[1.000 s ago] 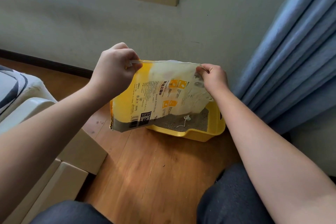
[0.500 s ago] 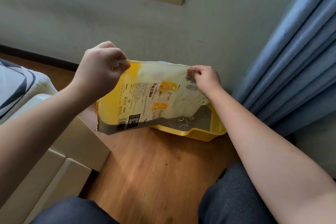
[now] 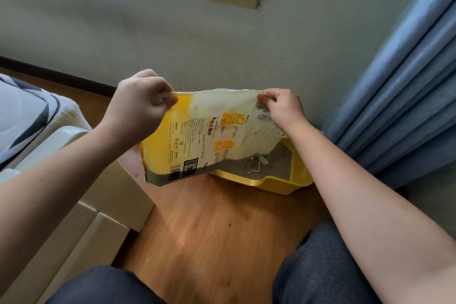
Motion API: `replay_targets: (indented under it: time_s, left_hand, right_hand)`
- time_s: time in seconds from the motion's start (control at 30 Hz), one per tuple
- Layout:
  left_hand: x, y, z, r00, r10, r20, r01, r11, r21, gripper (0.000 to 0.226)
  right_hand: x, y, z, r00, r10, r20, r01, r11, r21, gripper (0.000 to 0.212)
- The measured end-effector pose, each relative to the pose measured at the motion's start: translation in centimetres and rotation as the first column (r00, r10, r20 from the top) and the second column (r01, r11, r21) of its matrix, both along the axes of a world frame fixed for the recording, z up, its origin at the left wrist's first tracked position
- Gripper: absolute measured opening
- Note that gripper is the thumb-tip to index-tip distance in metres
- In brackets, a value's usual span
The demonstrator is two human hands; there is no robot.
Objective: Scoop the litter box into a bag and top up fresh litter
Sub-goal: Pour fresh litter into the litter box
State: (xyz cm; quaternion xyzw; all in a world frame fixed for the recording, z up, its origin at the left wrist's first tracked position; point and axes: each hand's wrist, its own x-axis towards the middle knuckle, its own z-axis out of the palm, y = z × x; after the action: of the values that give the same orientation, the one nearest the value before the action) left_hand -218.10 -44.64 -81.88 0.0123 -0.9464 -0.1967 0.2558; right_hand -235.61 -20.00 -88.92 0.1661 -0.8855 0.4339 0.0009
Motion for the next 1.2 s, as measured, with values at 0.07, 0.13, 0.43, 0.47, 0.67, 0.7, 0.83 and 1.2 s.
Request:
replay_targets:
  time_s: [0.07, 0.13, 0.43, 0.47, 0.67, 0.7, 0.83, 1.2]
  left_hand:
    - [0.1, -0.2, -0.3, 1.0, 0.01, 0.008, -0.01, 1.0, 0.019, 0.007]
    - [0.2, -0.4, -0.6, 1.0, 0.024, 0.012, -0.024, 0.999, 0.03, 0.006]
    - [0.8, -1.1, -2.9, 0.99, 0.005, 0.142, -0.014, 0.998, 0.064, 0.005]
    - [0.9, -1.1, -3.3, 0.985, 0.002, 0.17, -0.014, 0.997, 0.074, 0.008]
    - [1.3, -1.2, -6.1, 0.963, 0.009, 0.269, -0.038, 0.994, 0.104, 0.012]
    - [1.4, -1.2, -6.4, 0.96, 0.004, 0.28, -0.035, 0.993, 0.109, 0.013]
    - [1.5, -1.6, -7.4, 0.937, -0.012, 0.35, -0.028, 0.994, 0.109, 0.015]
    - [1.5, -1.4, -9.6, 0.815, 0.01, 0.579, -0.014, 1.0, 0.002, 0.011]
  right_hand:
    - [0.1, 0.0, 0.2, 1.0, 0.005, -0.028, -0.005, 1.0, 0.002, 0.019]
    - [0.2, -0.1, 0.3, 0.999, 0.01, -0.035, -0.011, 1.0, -0.01, 0.018]
    - [0.2, -0.1, 0.6, 0.996, 0.039, -0.077, -0.034, 0.997, 0.067, 0.017]
    - [0.2, -0.1, 0.6, 0.996, 0.048, -0.074, -0.042, 0.996, 0.08, 0.017]
    - [0.5, -0.3, 0.6, 0.994, 0.091, -0.068, -0.078, 0.983, 0.168, 0.019]
    - [0.5, -0.3, 0.6, 0.993, 0.095, -0.074, -0.08, 0.98, 0.184, 0.019]
    - [1.0, -0.6, 0.6, 0.988, 0.12, -0.093, -0.097, 0.97, 0.223, 0.02]
    - [1.8, -2.0, 0.9, 0.962, 0.222, -0.158, -0.141, 0.902, 0.408, 0.017]
